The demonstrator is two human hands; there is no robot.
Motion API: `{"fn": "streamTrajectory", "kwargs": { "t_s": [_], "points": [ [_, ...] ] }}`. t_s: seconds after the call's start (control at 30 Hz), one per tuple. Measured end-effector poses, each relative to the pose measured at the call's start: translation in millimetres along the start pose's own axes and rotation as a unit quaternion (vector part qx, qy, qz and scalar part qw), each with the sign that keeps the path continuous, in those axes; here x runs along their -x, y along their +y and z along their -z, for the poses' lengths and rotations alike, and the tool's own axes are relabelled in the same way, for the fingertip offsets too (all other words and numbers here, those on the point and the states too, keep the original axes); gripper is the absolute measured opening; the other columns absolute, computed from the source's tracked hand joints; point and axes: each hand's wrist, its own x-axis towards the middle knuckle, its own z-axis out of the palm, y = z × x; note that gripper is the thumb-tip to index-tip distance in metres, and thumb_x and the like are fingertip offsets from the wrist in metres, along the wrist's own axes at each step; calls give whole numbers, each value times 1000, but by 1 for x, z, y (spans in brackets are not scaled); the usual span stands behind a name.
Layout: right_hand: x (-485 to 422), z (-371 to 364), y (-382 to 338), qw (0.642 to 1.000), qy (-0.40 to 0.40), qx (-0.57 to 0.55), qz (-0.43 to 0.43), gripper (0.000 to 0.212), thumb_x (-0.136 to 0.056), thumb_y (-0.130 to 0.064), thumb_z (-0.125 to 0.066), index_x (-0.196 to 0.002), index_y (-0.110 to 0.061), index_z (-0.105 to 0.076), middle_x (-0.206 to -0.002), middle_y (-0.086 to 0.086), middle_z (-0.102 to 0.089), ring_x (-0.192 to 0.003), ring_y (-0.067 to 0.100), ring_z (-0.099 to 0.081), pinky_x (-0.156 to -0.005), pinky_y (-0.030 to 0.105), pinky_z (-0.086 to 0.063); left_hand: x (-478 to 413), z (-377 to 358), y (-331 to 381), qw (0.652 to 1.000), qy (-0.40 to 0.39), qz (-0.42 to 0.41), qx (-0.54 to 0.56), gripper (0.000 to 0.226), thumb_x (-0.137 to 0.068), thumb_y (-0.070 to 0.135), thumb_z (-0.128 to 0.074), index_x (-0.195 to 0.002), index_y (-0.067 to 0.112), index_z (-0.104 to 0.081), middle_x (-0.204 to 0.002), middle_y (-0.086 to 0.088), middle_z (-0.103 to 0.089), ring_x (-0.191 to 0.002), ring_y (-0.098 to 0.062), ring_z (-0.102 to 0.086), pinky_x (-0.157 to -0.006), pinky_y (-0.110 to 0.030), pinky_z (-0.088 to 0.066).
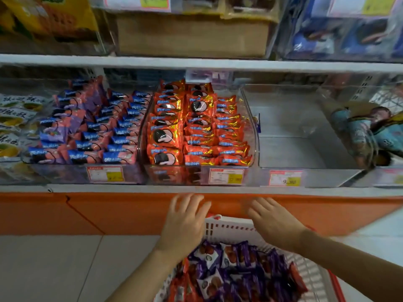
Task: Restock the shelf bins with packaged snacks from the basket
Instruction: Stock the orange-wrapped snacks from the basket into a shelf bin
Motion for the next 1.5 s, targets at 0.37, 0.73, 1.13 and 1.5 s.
{"fn": "streamTrajectory", "kwargs": {
  "t_s": [0.37,0.73,1.13,1.5],
  "points": [
    [74,-122,-26,952,-253,-166,-43,46,-89,-25,-59,-133,-20,-45,-130,1,-52,-113,14,-55,-93,23,-42,90,-86,15,919,-394,-2,2,53,-36,21,-87,-87,20,-74,-89,1,-68,-83,-19,-67,-76,-37,-57],
    [111,-174,-71,869,-389,-276,-133,50,-100,-38,-35,-146,-20,-28,-145,2,-34,-131,20,-34,-106,28,-30,140,-93,35,791,-612,5,27,77,-90,8,-55,-152,15,-9,-159,-16,4,-143,-38,-15,-117,-45,-17],
    [81,-139,-60,913,-320,-221,-124,53,-96,-41,-46,-142,-20,-30,-142,1,-36,-129,20,-35,-105,32,-35,127,-65,49,768,-638,-4,-52,56,-91,-4,-45,-144,5,-31,-148,-18,-29,-135,-35,-26,-109,-47,-25],
    [43,-40,-44,932,-167,-261,-188,52,-94,-48,-48,-138,-24,-35,-141,-2,-40,-130,17,-38,-107,33,-36,72,-17,51,836,-540,25,-97,48,-94,1,-45,-141,2,-35,-147,-21,-31,-134,-37,-31,-108,-46,-26]
  ]
}}
